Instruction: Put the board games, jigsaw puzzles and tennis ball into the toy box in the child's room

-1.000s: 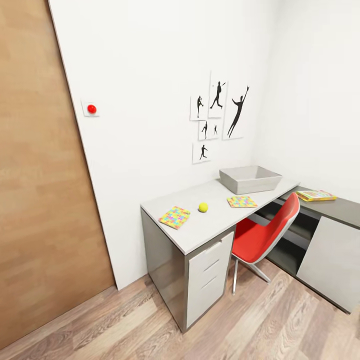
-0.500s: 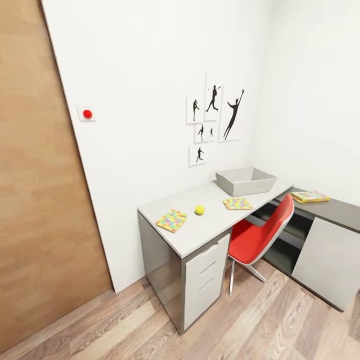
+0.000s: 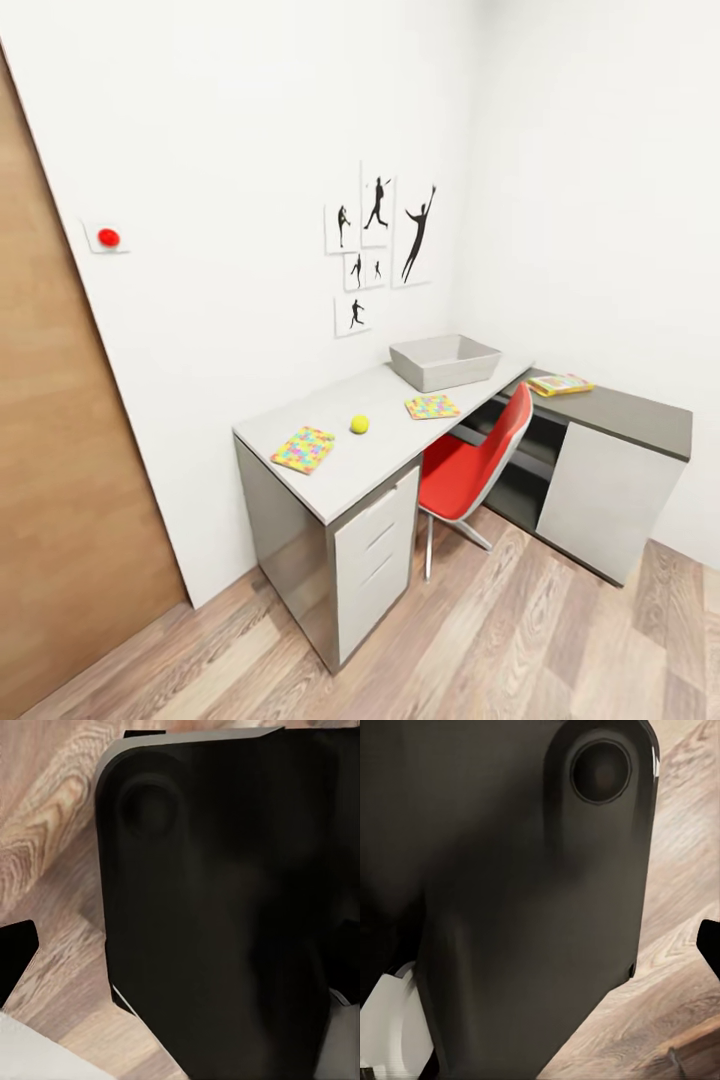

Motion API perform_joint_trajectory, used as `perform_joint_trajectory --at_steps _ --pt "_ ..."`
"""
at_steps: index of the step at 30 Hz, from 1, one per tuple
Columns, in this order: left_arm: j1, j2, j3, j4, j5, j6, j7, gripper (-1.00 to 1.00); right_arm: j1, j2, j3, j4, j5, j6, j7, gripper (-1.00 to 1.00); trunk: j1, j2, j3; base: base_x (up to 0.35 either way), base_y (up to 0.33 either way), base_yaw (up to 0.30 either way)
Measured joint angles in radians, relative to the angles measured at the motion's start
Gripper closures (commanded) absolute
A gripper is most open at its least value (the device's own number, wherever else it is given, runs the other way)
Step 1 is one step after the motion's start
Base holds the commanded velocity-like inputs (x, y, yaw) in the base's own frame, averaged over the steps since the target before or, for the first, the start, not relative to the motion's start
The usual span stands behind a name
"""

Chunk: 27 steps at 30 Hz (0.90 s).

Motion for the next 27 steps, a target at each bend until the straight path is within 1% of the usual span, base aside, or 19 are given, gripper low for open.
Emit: perform_joint_trajectory --at_steps 10,18,25,27 --pt "0.0 -0.002 0.0 -0.043 -0.001 0.009 0.0 -1.0 -0.001 -0.002 0.0 0.0 0.0 0.001 0.0 -1.0 -0.038 0.07 0.031 0.0 0.0 -0.279" --pt "-0.001 0.002 -0.003 -0.114 -0.001 0.014 0.001 -1.0 -0.001 -0.008 -0.001 -0.004 0.0 0.005 -0.005 -1.0 -0.069 0.126 0.056 0.0 0.0 -0.279" --pt "-0.004 0.01 -0.004 -0.127 0.0 0.015 0.003 -1.0 -0.001 -0.014 -0.002 -0.005 -0.004 0.006 -0.005 -1.0 -0.096 0.175 0.077 0.0 0.0 -0.279" --pt "-0.006 0.011 -0.004 -0.128 0.0 0.015 0.005 -1.0 -0.002 -0.015 -0.003 -0.005 -0.011 0.008 -0.006 -1.0 -0.104 0.189 0.083 0.0 0.0 -0.273"
